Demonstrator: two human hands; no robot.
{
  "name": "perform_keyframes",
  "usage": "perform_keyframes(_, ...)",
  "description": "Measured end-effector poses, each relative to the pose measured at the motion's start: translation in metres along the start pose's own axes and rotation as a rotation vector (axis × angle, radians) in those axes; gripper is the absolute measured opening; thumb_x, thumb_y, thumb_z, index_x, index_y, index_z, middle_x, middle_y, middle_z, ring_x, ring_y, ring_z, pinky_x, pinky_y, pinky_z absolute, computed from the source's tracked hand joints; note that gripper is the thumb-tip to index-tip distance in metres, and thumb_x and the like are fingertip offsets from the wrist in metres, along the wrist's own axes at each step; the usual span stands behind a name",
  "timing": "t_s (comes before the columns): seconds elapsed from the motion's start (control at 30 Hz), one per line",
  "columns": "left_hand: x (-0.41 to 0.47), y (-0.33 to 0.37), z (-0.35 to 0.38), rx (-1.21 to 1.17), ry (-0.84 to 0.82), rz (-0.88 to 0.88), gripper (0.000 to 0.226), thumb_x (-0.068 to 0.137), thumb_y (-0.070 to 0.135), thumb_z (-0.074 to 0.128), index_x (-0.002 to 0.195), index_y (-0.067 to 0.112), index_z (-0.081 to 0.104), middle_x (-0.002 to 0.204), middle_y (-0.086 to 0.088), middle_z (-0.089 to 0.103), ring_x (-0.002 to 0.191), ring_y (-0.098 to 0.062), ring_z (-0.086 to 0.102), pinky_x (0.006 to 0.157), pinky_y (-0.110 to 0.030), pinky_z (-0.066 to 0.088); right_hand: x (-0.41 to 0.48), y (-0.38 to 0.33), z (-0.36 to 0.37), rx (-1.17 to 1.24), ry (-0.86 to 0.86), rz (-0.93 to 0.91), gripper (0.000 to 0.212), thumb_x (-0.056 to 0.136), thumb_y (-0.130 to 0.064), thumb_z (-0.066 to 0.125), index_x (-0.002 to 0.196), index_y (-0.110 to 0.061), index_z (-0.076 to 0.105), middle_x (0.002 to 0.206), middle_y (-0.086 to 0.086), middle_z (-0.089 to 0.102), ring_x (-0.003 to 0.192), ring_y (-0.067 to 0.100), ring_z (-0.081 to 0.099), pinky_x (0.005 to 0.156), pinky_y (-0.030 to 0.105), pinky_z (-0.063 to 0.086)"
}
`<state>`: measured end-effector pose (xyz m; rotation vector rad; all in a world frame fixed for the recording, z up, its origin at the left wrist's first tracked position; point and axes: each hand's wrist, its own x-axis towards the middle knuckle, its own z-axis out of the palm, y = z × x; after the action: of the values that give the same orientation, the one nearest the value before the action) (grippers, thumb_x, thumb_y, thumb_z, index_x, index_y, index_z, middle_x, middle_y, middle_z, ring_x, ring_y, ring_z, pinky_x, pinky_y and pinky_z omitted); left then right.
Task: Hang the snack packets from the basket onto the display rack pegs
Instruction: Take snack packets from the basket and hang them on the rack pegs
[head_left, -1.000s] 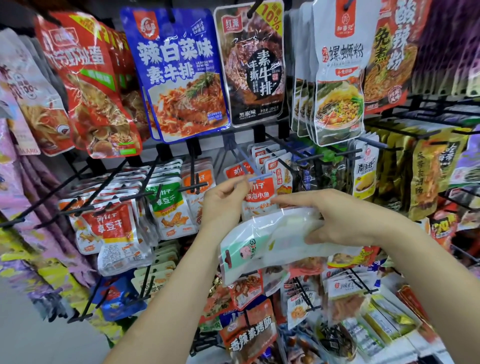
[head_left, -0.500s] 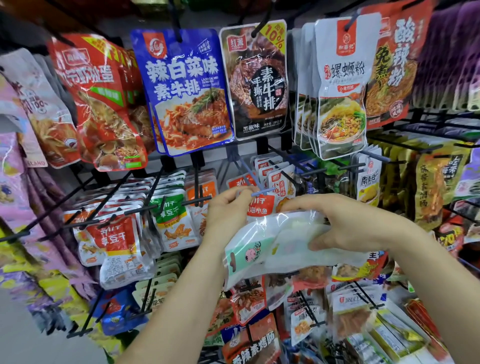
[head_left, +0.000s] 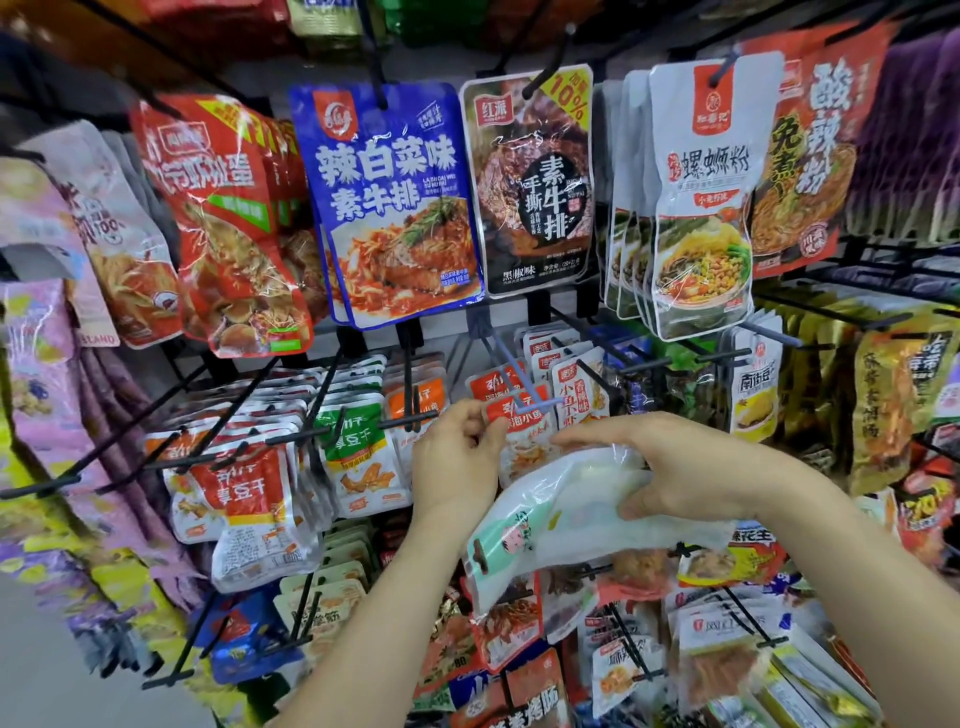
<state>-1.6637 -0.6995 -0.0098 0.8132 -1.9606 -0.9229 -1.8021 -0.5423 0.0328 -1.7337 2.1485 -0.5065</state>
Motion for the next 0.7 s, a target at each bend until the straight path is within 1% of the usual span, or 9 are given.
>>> perform_keyframes(0.07, 0.004, 0.003, -0.001, 0.043, 0.048, 0.005, 0.006, 0.093, 0.020, 0.062, 0.096, 0.020, 0.067, 0.082, 0.011, 0.064, 0.084, -0.017, 0.064, 0.078, -0.027, 0.050, -0.004, 0.001, -0.002, 0.007, 0.020, 0.006, 0.079, 0.082, -0.010, 0.075, 0.138, -0.052, 0.039, 0.145, -0.029, 0.039, 0.133, 0.000, 0.038, 0.109, 0.027, 0.037)
perform_keyframes(0.1, 0.006, 0.005, -0.002, 0.084, 0.080, 0.006, 0.013, 0.094, 0.021, 0.061, 0.104, 0.014, 0.067, 0.085, 0.010, 0.062, 0.084, -0.016, 0.062, 0.074, -0.023, 0.045, -0.007, 0.001, -0.003, 0.021, 0.033, 0.011, 0.074, 0.082, -0.011, 0.075, 0.135, -0.052, 0.043, 0.139, -0.031, 0.043, 0.128, -0.003, 0.042, 0.105, 0.021, 0.039)
perform_keyframes(0.17, 0.013, 0.009, -0.002, 0.129, 0.090, -0.043, 0.020, 0.096, 0.023, 0.057, 0.110, 0.011, 0.065, 0.089, 0.007, 0.060, 0.082, -0.012, 0.056, 0.069, -0.022, 0.038, -0.015, 0.005, -0.004, 0.092, 0.079, 0.036, 0.064, 0.081, -0.012, 0.077, 0.121, -0.053, 0.049, 0.121, -0.034, 0.052, 0.107, -0.010, 0.054, 0.085, 0.008, 0.045)
perform_keyframes(0.27, 0.022, 0.013, -0.001, 0.119, 0.071, -0.146, 0.020, 0.096, 0.022, 0.057, 0.109, 0.011, 0.067, 0.096, 0.001, 0.068, 0.083, -0.013, 0.057, 0.063, -0.022, 0.034, -0.032, 0.015, 0.002, 0.327, 0.152, 0.134, 0.055, 0.078, -0.009, 0.080, 0.118, -0.039, 0.057, 0.107, -0.015, 0.067, 0.070, -0.004, 0.064, 0.051, 0.011, 0.048)
perform_keyframes(0.33, 0.020, 0.008, 0.001, 0.064, 0.065, -0.123, 0.022, 0.096, 0.021, 0.056, 0.113, 0.013, 0.068, 0.106, -0.001, 0.071, 0.091, -0.013, 0.063, 0.068, -0.019, 0.039, -0.044, 0.020, 0.009, 0.487, 0.207, 0.151, 0.049, 0.076, -0.003, 0.080, 0.115, -0.028, 0.063, 0.104, -0.006, 0.073, 0.072, 0.003, 0.069, 0.052, 0.018, 0.053)
perform_keyframes(0.43, -0.001, -0.001, -0.003, -0.147, 0.046, -0.119, 0.028, 0.099, 0.017, 0.049, 0.125, 0.019, 0.062, 0.111, 0.003, 0.070, 0.090, -0.016, 0.070, 0.085, -0.033, 0.055, -0.059, 0.021, 0.031, 0.715, 0.221, 0.213, 0.045, 0.074, -0.002, 0.080, 0.110, -0.024, 0.064, 0.095, 0.003, 0.076, 0.075, 0.031, 0.074, 0.062, 0.056, 0.058)
perform_keyframes(0.5, -0.029, -0.006, -0.010, -0.245, 0.070, -0.179, 0.032, 0.101, 0.018, 0.045, 0.131, 0.022, 0.055, 0.115, 0.009, 0.065, 0.091, -0.010, 0.068, 0.089, -0.038, 0.055, -0.065, 0.023, 0.052, 0.859, 0.231, 0.237, 0.048, 0.072, 0.000, 0.081, 0.113, -0.021, 0.065, 0.099, 0.007, 0.076, 0.083, 0.040, 0.072, 0.071, 0.069, 0.052)
perform_keyframes(0.6, -0.086, -0.006, -0.016, -0.248, 0.057, -0.193, 0.031, 0.096, 0.027, 0.055, 0.126, 0.035, 0.052, 0.119, 0.017, 0.060, 0.102, 0.008, 0.056, 0.089, -0.020, 0.045, -0.069, 0.019, 0.081, 1.170, 0.309, 0.250, 0.061, 0.063, 0.004, 0.083, 0.119, -0.007, 0.062, 0.104, 0.015, 0.074, 0.092, 0.039, 0.071, 0.073, 0.054, 0.059)
perform_keyframes(0.7, -0.133, 0.001, -0.011, -0.340, -0.035, -0.227, 0.058, 0.083, 0.022, 0.072, 0.118, 0.056, 0.041, 0.119, 0.020, 0.054, 0.099, 0.007, 0.056, 0.078, -0.017, 0.047, -0.072, 0.010, 0.102, 1.411, 0.447, 0.206, 0.078, 0.034, -0.019, 0.100, 0.105, -0.007, 0.070, 0.102, 0.021, 0.073, 0.088, 0.035, 0.072, 0.066, 0.038, 0.060)
